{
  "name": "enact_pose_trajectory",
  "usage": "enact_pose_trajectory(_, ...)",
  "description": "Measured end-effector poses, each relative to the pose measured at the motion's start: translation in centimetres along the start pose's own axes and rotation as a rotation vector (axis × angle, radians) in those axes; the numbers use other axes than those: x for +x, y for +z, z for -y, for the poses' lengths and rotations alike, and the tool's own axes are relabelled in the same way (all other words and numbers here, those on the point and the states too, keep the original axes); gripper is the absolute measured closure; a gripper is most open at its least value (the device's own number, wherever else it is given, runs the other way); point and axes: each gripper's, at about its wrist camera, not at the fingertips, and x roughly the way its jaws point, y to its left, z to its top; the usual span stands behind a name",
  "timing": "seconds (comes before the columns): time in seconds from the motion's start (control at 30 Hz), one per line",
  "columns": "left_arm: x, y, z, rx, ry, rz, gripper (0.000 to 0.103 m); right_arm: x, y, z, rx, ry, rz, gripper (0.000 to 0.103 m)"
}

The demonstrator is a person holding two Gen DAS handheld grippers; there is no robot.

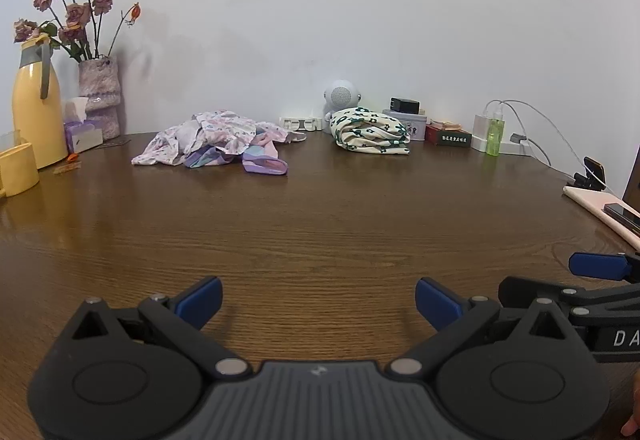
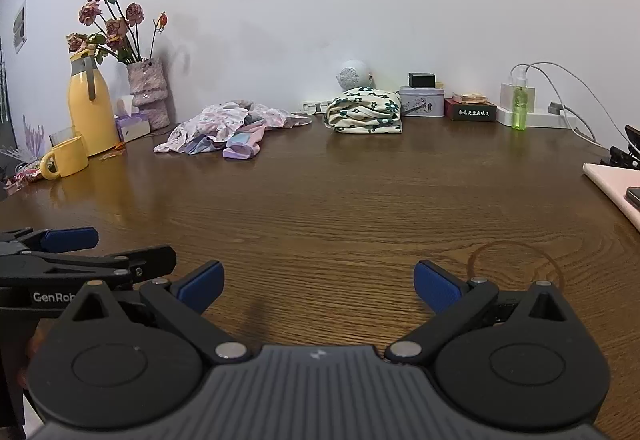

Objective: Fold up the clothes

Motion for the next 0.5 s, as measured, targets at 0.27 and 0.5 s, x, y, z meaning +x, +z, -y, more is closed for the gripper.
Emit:
enact_pose_trajectory(0.27,0.08,-0.03,0.2,0.015,-0.003,0.0,0.0,-0.12,-0.04,0.14,0.005,0.006,0.003,0.0)
enact_pose_trajectory(0.5,0.12,-0.07,0.36,0.022,0.0,-0.004,0.0,-0.14,-0.04,0.17,0.009,0.009,0.004,0.0)
